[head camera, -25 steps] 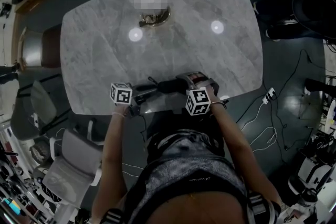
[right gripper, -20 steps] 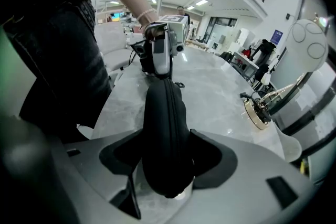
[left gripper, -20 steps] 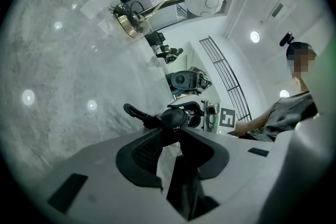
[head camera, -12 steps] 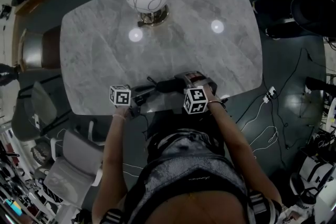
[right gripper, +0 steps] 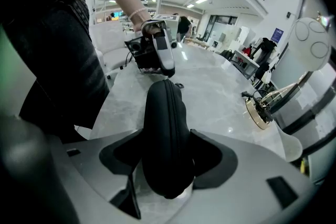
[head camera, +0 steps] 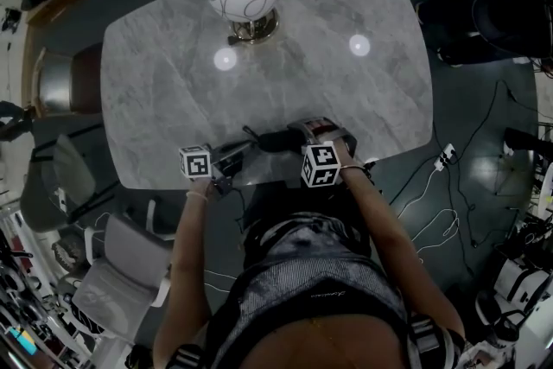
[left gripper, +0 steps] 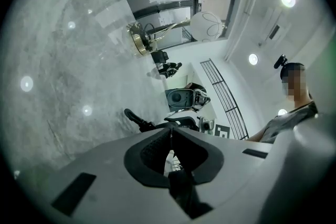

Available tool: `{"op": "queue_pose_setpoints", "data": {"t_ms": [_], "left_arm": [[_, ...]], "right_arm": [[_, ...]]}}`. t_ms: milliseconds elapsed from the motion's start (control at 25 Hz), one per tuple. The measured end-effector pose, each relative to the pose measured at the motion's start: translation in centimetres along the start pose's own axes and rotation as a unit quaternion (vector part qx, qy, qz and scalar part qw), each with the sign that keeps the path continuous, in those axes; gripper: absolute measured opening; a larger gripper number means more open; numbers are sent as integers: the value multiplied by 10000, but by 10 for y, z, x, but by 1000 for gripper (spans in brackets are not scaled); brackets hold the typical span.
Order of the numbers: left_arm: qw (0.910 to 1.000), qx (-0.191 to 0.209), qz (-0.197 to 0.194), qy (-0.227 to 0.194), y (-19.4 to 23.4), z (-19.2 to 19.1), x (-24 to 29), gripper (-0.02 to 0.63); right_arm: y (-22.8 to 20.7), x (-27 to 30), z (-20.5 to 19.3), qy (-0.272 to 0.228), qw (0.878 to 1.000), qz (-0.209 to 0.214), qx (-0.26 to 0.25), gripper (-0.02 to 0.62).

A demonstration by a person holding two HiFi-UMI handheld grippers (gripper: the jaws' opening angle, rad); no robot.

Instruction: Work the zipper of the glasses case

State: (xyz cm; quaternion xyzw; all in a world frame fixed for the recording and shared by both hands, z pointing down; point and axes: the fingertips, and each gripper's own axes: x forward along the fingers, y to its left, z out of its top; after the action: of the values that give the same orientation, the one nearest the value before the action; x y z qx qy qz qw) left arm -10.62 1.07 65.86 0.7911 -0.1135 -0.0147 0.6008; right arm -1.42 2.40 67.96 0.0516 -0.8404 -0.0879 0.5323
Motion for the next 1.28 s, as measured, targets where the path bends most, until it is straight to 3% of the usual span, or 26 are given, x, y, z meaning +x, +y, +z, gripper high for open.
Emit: {"op": "queue_pose_setpoints", "data": {"t_ms": [200, 480, 600, 840, 1080, 1280], "left_arm": [[9994, 155, -55, 296, -2, -4, 11, 20], [9995, 56, -86, 292, -3, -2, 12, 21], [9991, 89, 82, 403, -4, 1, 15, 21], [9928, 456, 796, 770, -6, 2, 15, 6], [9945, 322, 844, 538, -11, 3, 15, 3], [9931, 502, 884, 592, -20, 6, 31, 3]], "right_arm": [[-1, 0, 1, 2, 10000, 1, 30, 316], [0, -1, 1, 20, 10000, -12, -4, 316], [-1, 0, 1, 39, 10000, 0, -14, 316], [-1, 0, 0, 121, 9999, 18, 8, 316], [0, 2, 0, 216, 9998, 23, 27, 316], [1, 5, -3, 307, 9995, 65, 47, 316]]}}
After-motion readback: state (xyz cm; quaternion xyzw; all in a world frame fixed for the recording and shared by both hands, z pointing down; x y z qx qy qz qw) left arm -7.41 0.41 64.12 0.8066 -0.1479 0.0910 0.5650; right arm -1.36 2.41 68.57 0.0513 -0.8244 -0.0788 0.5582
